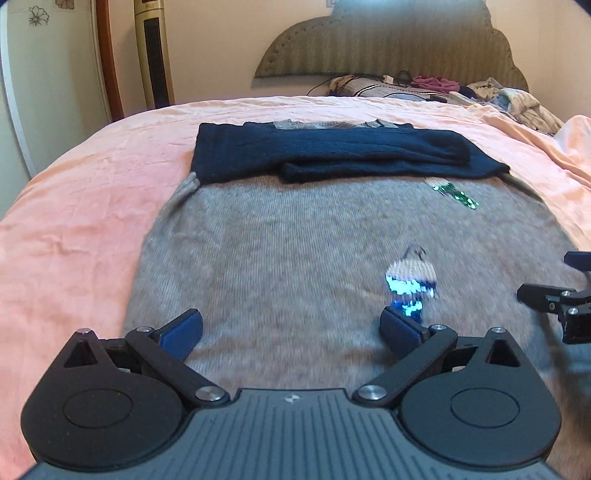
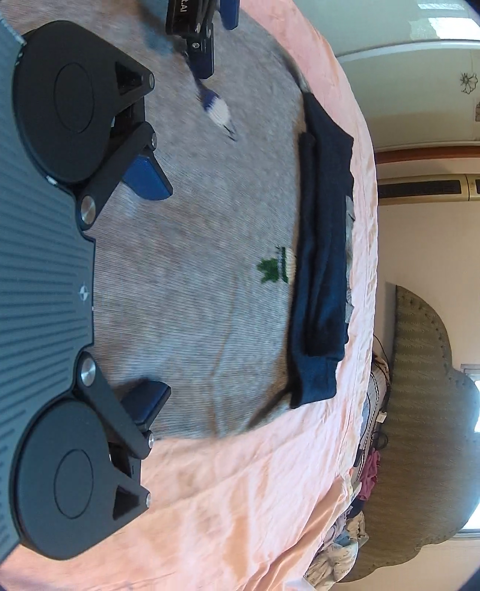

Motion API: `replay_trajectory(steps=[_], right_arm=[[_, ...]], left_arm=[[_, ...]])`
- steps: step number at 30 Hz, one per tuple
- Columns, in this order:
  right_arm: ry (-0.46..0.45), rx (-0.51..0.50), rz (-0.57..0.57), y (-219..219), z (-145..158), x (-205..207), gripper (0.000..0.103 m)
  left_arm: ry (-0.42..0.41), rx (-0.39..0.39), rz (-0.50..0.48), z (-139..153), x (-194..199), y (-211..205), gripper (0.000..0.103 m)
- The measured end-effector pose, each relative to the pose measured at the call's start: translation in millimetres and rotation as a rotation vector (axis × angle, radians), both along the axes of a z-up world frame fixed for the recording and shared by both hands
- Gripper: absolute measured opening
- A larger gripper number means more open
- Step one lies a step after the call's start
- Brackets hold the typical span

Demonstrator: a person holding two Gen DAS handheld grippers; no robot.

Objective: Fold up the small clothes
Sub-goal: 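Grasp the sweater hem with both grippers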

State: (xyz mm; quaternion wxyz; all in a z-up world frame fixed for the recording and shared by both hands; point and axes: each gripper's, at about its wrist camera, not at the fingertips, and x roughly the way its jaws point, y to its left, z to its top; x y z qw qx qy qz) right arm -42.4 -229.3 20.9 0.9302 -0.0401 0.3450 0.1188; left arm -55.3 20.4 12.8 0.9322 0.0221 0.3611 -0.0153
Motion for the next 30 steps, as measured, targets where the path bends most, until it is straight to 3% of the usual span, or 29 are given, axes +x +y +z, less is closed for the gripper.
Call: replay_trajectory(steps=[7,10,12,14,16,17,19,20,22,23,25,26,30], right_arm=[[-0.014,0.032,-0.012,-26.0,12.4,-13.0,0.103],[-0.027,0.169,-0.086,-73.2,22.1,-22.8,0.103],[0.029,0.249,-0.155,-104.9,19.0,-16.7,0.101],[0.103,0.288,-0.182,-120.4,11.6,-6.4,0.084],[0.118,0.294,-0.131,-117.4,13.3,-2.7,0.074],[0.135,0.303,-0.100,-112.6,14.2,-1.1,0.060],[0.174,0.308,-0.039,-100.0,13.7,4.0,0.047],[0.173,0.283,-0.024,-94.1,13.0,5.5,0.045],[0.163,0.238,-0.017,-87.7,13.4,9.4,0.027],[0.173,0.248,-0.017,-89.9,13.6,12.1,0.011],[0.154,0.257,-0.021,-94.9,17.3,10.4,0.011],[0.129,0.246,-0.028,-97.0,20.9,7.0,0.010],[0.106,0.338,-0.107,-132.9,20.6,-3.2,0.009]], left_arm=[[0.020,0.037,0.061,9.4,-12.7,26.5,0.103],[0.040,-0.047,0.105,10.6,-21.1,60.4,0.103],[0.037,-0.145,0.124,9.0,-22.9,81.9,0.103],[0.032,-0.193,0.138,10.3,-20.0,91.4,0.103],[0.035,-0.224,0.142,13.2,-12.6,91.9,0.102],[0.035,-0.251,0.140,13.6,-9.7,92.4,0.102],[0.032,-0.292,0.145,12.8,-4.1,93.2,0.101],[0.024,-0.281,0.145,12.4,-2.9,91.9,0.092],[0.006,-0.206,0.156,11.9,-2.1,87.6,0.059],[0.005,-0.162,0.166,12.6,-1.3,85.7,0.033],[0.019,-0.171,0.169,14.4,-1.7,91.3,0.011],[0.025,-0.197,0.176,16.2,-3.1,96.8,0.004],[-0.001,-0.164,0.165,22.3,-19.4,101.2,0.002]])
